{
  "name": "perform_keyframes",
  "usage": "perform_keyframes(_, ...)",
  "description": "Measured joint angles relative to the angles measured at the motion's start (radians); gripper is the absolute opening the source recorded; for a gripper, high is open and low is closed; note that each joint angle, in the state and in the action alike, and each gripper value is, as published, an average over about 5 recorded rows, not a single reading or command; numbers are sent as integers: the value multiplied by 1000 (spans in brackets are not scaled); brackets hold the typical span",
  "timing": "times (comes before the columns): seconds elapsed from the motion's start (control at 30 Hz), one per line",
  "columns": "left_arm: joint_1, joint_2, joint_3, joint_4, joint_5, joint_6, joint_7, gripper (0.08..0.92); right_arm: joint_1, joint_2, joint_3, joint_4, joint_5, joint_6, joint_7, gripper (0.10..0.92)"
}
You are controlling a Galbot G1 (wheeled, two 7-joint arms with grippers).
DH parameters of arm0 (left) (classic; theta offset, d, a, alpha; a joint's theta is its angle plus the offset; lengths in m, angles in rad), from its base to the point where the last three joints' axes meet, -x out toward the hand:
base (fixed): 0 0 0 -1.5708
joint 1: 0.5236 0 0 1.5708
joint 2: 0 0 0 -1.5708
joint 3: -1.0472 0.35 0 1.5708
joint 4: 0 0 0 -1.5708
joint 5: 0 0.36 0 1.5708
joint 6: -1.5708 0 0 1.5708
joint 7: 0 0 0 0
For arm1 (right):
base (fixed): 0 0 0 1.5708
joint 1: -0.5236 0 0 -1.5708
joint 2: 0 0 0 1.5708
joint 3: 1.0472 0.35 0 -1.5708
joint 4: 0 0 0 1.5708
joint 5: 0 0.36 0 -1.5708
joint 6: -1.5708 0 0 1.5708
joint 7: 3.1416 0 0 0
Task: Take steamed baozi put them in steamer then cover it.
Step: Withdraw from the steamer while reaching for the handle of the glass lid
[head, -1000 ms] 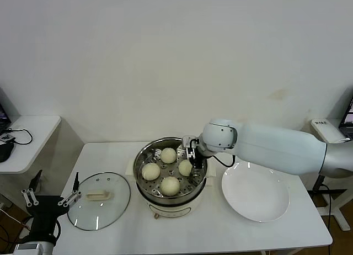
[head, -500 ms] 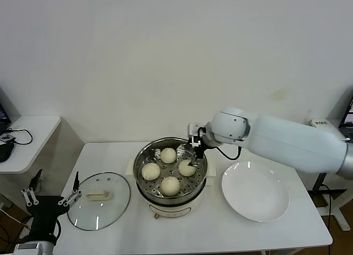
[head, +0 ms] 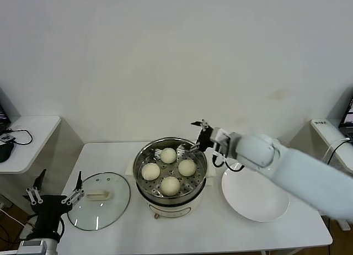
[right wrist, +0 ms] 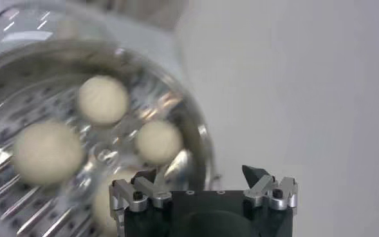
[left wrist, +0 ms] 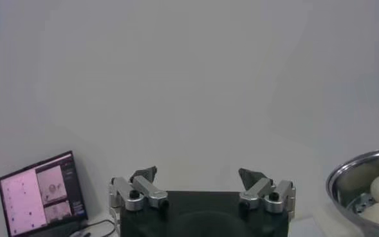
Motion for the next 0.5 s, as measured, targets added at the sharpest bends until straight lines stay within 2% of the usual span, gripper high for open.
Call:
perform_keyframes(0.17, -17, 7, 14, 23, 13, -13, 8, 823, -335, 79, 337, 37, -76, 158, 33, 823)
perform_keyframes(0.5, -20, 36, -1, 125, 159, -68, 22, 823, -924, 354, 959, 91, -139, 394, 21, 823)
